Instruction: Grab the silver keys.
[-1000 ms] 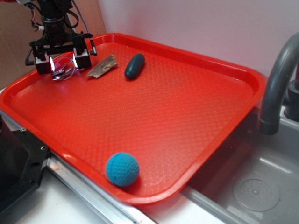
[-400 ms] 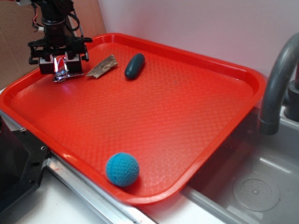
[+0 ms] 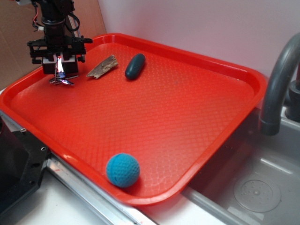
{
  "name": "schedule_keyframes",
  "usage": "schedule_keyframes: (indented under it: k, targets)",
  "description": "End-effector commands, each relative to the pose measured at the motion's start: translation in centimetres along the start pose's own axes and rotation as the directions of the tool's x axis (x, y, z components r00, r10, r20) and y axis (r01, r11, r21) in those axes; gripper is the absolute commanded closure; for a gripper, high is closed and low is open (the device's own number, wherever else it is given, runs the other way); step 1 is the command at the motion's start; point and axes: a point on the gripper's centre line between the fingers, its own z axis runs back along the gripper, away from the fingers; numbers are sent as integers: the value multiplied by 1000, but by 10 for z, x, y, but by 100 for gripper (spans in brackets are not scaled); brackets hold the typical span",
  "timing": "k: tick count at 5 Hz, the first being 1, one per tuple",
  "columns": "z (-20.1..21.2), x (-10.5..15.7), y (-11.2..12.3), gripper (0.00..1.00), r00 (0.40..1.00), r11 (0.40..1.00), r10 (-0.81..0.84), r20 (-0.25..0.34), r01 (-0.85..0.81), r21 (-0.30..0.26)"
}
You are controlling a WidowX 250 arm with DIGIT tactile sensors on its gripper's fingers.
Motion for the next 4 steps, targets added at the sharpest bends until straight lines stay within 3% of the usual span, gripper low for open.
schedule_keyframes:
  k: [1,3,4]
  targets:
    - [13,5,11,100,999,999,31,28,-30,-29]
    - [20,6,13,100,1000,1000,1,25,-1,-29]
    - [72,-8,19,100,997,994,-54,55,59,-88]
